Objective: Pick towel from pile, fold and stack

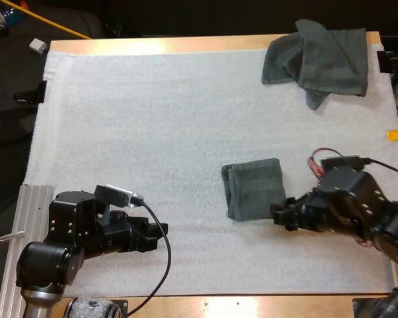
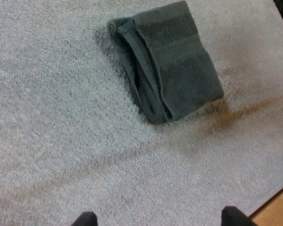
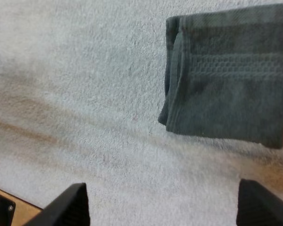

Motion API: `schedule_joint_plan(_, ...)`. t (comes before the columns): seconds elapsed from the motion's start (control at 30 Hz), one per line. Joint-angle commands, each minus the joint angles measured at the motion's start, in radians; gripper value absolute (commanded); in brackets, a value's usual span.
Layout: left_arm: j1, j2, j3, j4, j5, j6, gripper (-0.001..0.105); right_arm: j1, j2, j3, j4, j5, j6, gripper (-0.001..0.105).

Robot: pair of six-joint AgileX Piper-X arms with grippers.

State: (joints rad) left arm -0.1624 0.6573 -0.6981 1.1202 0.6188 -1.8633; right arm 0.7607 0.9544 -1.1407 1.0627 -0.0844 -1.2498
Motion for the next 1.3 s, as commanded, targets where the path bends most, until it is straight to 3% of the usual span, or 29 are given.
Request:
schedule_joint_plan(0.0, -0.003, 0.001, -0.004, -0.012, 0.008, 0.01, 0.055, -0.003, -0.082, -0.006, 0.063, 0.018, 0.005, 0.063)
schedule_joint_plan(0.2, -0.004, 0.01, -0.005, -0.064, 0.007, -0.007, 0.057, -0.001, -0.14, -0.005, 0.102, 0.074, 0.003, 0.063)
schedule_joint_plan(0.37, -0.007, 0.042, -0.005, -0.149, 0.01, -0.075, 0.071, 0.001, -0.146, -0.003, 0.12, 0.123, -0.006, 0.063)
schedule_joint_plan(0.6, -0.019, 0.146, -0.003, -0.212, 0.039, -0.113, 0.071, -0.001, -0.145, -0.005, 0.109, 0.118, 0.003, 0.063)
schedule_joint_plan(1.07, -0.266, 0.505, -0.005, -0.618, -0.01, -0.32, 0.071, -0.002, -0.147, -0.004, 0.12, 0.119, 0.003, 0.063)
schedule_joint_plan(1.27, -0.318, 0.669, -0.005, -0.781, -0.041, -0.405, 0.071, -0.003, -0.147, -0.003, 0.126, 0.12, 0.004, 0.063)
